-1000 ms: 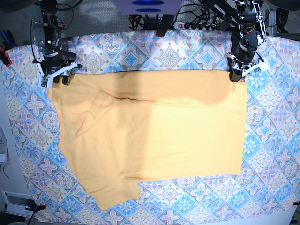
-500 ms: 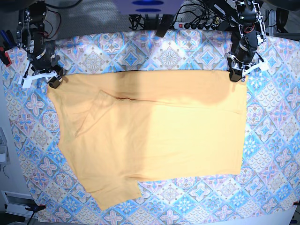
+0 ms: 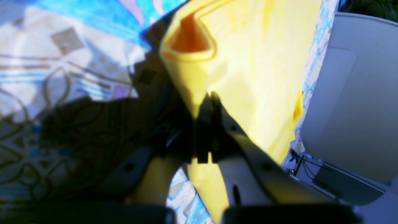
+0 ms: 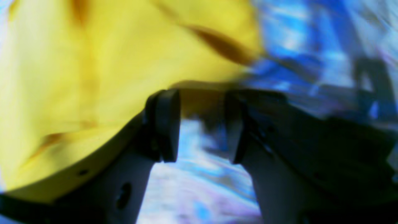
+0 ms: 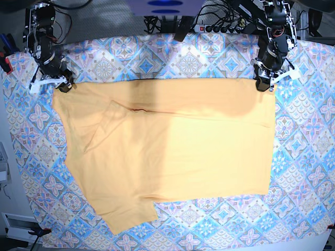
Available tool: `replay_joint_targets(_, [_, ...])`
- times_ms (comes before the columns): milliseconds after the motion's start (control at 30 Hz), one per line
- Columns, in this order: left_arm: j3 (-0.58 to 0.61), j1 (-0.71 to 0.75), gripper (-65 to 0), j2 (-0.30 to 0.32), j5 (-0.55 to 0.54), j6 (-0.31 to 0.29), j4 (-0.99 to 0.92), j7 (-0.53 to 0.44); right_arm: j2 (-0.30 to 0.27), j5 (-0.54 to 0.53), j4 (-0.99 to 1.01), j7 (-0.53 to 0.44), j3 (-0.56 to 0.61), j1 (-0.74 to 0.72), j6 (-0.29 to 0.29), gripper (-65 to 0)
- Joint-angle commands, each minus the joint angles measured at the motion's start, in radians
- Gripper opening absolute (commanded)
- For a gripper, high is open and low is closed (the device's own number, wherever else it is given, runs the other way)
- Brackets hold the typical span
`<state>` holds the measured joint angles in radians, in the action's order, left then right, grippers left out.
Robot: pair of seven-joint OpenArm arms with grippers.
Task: Fold the T-shirt properly
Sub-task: 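Move the right gripper outward along the shirt's shoulder edge, then hold the shoulder corners with both grippers, keeping the shirt spread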
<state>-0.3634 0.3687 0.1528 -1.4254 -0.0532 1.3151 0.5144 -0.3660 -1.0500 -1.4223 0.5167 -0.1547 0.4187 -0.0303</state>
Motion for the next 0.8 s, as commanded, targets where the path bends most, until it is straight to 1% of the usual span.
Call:
replay_joint_targets(0, [0.004, 0.002, -65.0, 0.003, -0.010, -0.007, 0.001, 0.006, -0.015, -0.008, -0.005, -0.014, -0.006, -0.008, 0.016, -41.6])
replay_joint_targets(333, [0.004, 0.002, -65.0, 0.003, -0.005, -0.007, 0.001, 0.006, -0.014, -0.009, 0.015, -0.014, -0.004, -0.057, 0.016, -41.6])
replay_joint_targets(433, [0.004, -0.001, -65.0, 0.003, 0.015, -0.007, 0.001, 0.006, 0.006, -0.009, 0.048, -0.013, -0.004, -0.085, 0.016, -41.6])
replay_joint_targets(633, [-0.001, -0.001, -65.0, 0.003, 0.021, -0.007, 0.001, 0.005, 0.018, -0.009, 0.074, -0.013, -0.006, -0.099, 0.017, -41.6])
replay_joint_targets(767, [-0.001, -0.001, -65.0, 0.003, 0.021, -0.007, 0.001, 0.005, 0.020, -0.009, 0.082, -0.013, -0.007, -0.113, 0.030, -41.6])
